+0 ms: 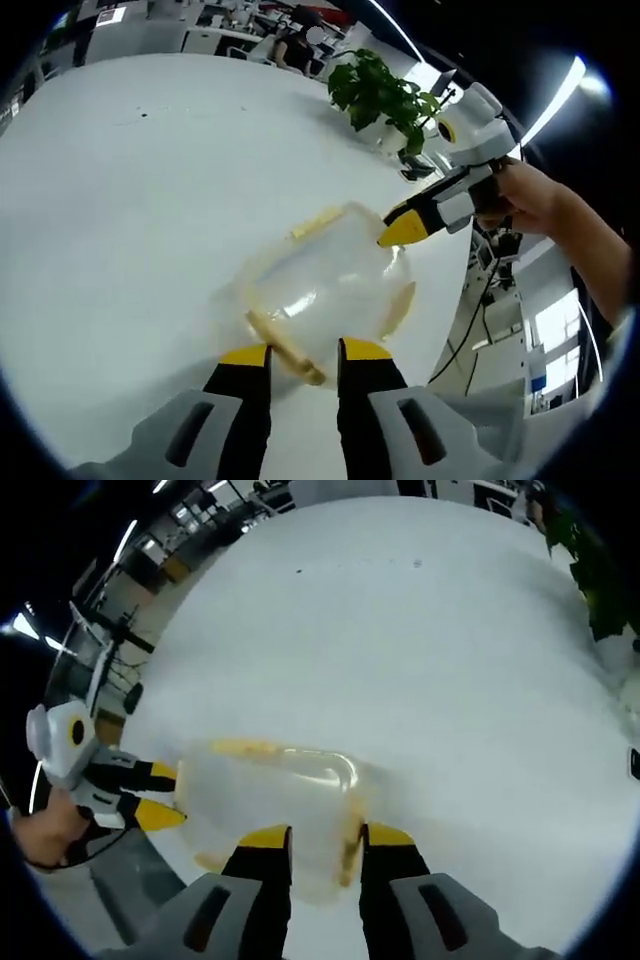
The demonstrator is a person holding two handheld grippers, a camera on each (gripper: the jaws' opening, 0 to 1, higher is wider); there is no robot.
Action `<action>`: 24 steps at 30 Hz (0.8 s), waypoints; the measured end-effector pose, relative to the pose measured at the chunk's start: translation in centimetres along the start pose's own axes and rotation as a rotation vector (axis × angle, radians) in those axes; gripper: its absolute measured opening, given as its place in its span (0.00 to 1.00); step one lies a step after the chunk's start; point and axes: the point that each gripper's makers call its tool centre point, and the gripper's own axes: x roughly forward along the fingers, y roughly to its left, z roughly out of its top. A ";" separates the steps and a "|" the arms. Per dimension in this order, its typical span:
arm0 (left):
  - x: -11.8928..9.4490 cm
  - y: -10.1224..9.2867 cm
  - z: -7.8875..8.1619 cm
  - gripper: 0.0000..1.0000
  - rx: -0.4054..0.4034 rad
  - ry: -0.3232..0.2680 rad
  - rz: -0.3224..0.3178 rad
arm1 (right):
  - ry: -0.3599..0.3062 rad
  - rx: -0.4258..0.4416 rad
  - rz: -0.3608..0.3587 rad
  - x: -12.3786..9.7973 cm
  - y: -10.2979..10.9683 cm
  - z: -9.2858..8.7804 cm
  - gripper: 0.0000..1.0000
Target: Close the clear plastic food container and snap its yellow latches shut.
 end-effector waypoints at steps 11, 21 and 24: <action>-0.3 0.7 0.3 0.22 0.032 0.012 -0.008 | -0.011 0.055 -0.001 0.0 0.3 -0.9 0.22; -0.4 1.0 0.6 0.22 0.062 0.035 -0.012 | -0.053 0.096 -0.005 -0.2 0.4 -1.4 0.22; -0.5 1.1 0.6 0.22 0.068 0.040 -0.018 | -0.069 0.115 -0.004 -0.2 0.5 -1.6 0.22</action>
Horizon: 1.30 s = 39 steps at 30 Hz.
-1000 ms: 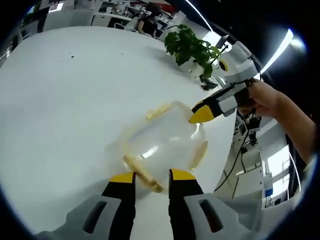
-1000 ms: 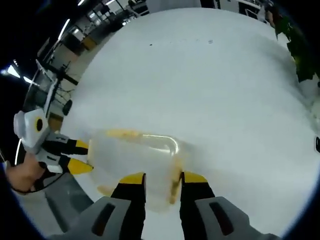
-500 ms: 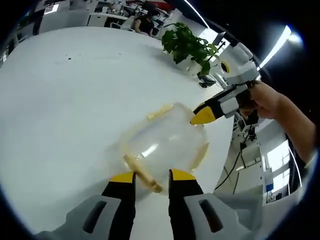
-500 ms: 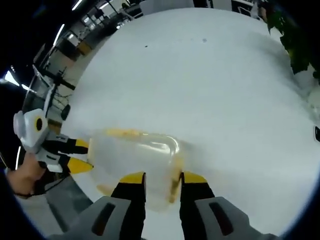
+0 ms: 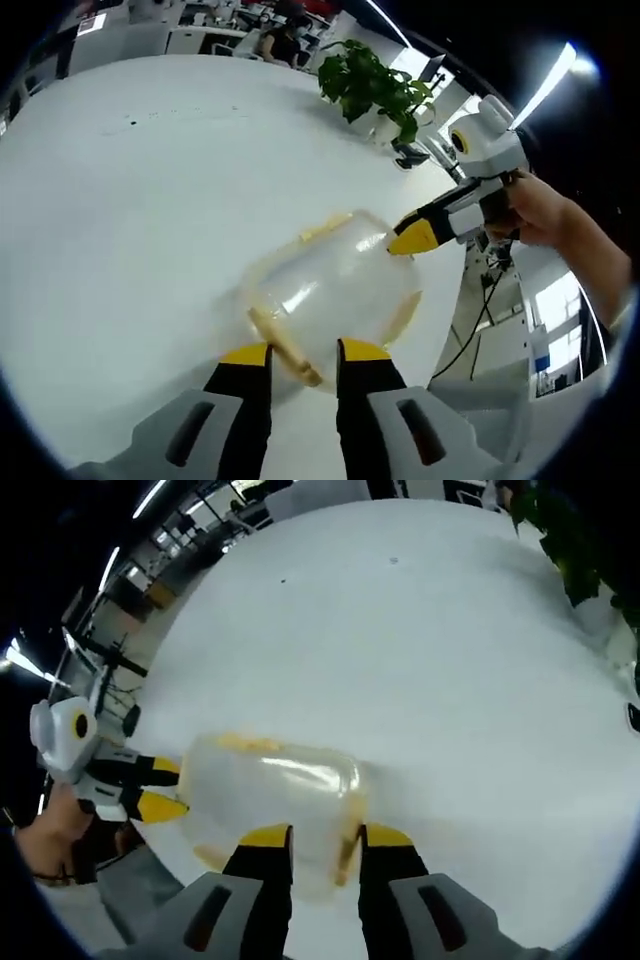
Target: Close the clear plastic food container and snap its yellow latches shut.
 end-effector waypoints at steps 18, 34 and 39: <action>-0.1 0.3 0.3 0.22 0.027 0.017 -0.013 | -0.034 0.057 -0.022 -0.2 0.3 -1.0 0.23; -0.1 -0.2 1.0 0.33 0.105 0.028 0.018 | -0.043 -0.155 -0.043 -0.2 0.9 -0.8 0.33; -0.6 -0.4 1.7 0.36 0.198 0.033 0.038 | -0.027 -0.224 -0.056 -0.3 0.8 -0.8 0.33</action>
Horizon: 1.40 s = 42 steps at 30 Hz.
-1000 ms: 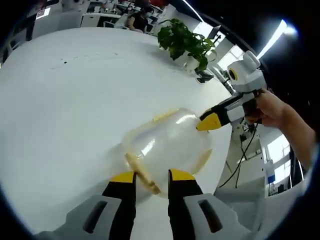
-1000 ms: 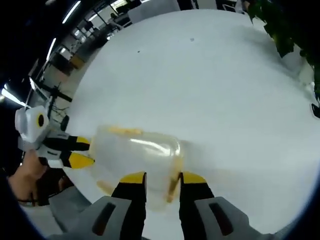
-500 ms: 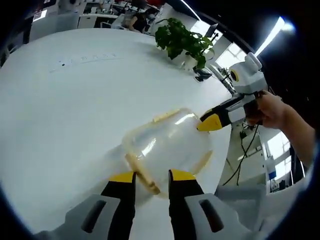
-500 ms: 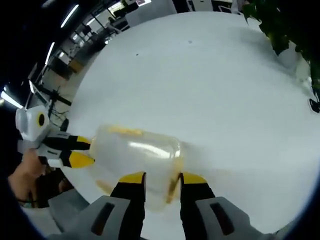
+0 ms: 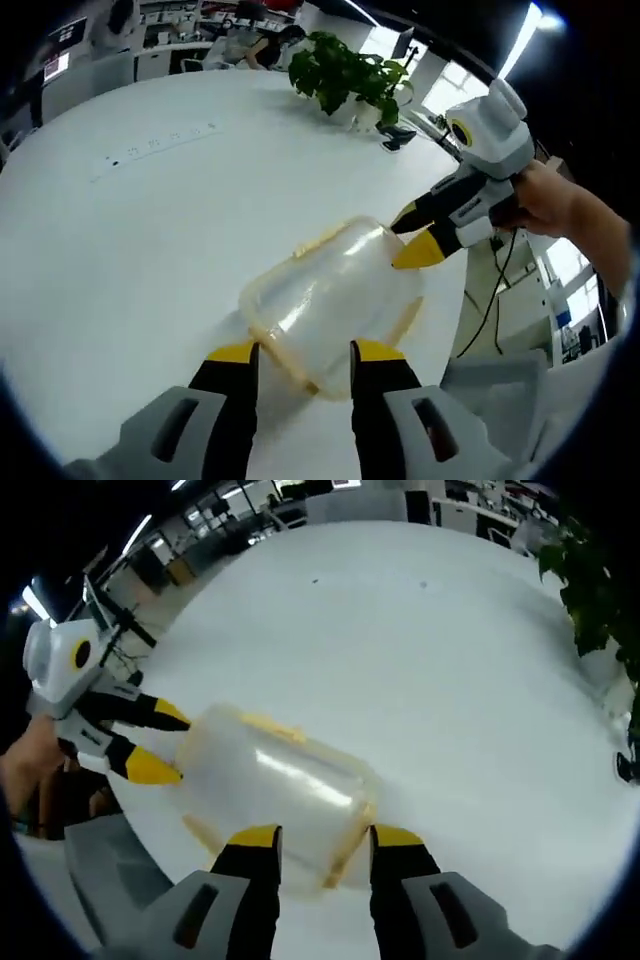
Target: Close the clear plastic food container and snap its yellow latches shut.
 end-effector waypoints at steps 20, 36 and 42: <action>-0.9 0.6 -0.5 0.35 0.366 0.089 0.046 | 0.072 -0.378 -0.011 -0.5 0.4 0.4 0.34; -1.3 1.3 -0.9 0.35 0.531 0.144 0.041 | 0.138 -0.538 -0.002 -1.1 0.3 -0.6 0.33; -1.5 1.6 -1.1 0.35 0.617 0.167 0.047 | 0.161 -0.579 0.006 -1.1 0.4 -0.7 0.34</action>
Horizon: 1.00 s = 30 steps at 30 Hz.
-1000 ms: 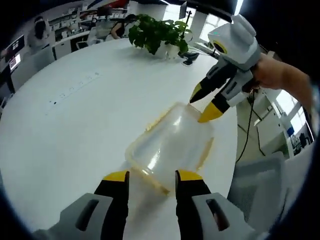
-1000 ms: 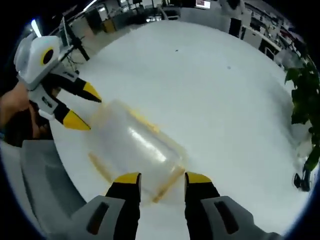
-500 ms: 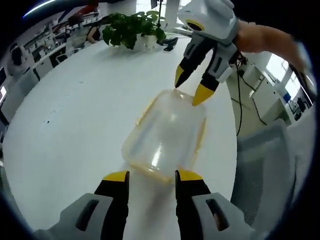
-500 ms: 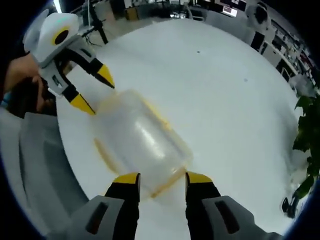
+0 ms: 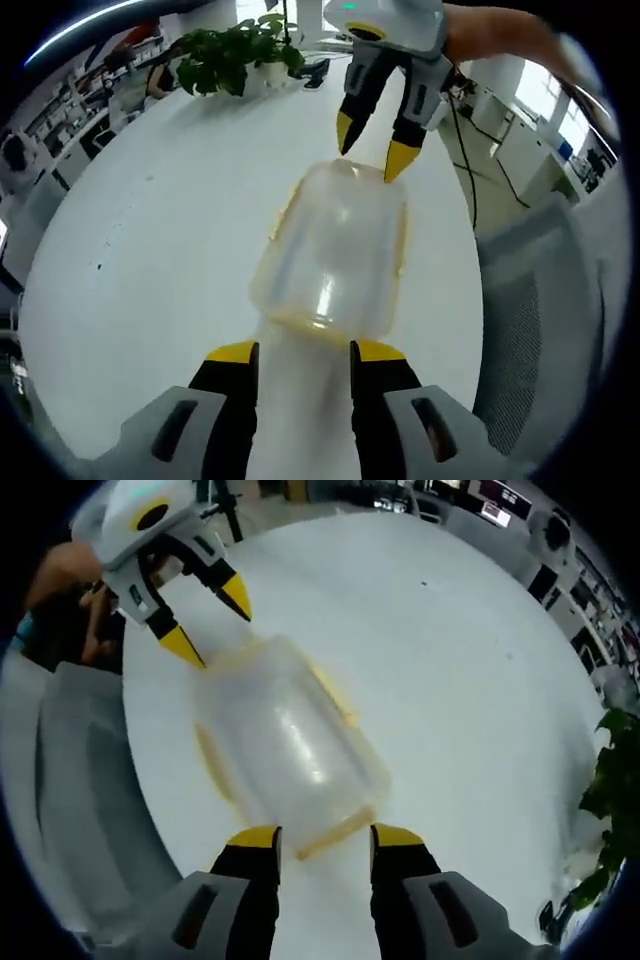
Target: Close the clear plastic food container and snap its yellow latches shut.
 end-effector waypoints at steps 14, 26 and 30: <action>0.1 -0.6 -0.7 0.35 0.130 0.042 -0.018 | 0.026 -0.106 0.020 0.0 0.5 0.0 0.33; 0.0 -0.7 -0.6 0.35 0.199 0.058 -0.027 | 0.051 -0.196 0.026 -0.1 0.6 0.0 0.33; -0.1 -0.9 -0.5 0.35 0.229 0.062 -0.038 | 0.057 -0.228 0.034 0.0 0.7 0.0 0.33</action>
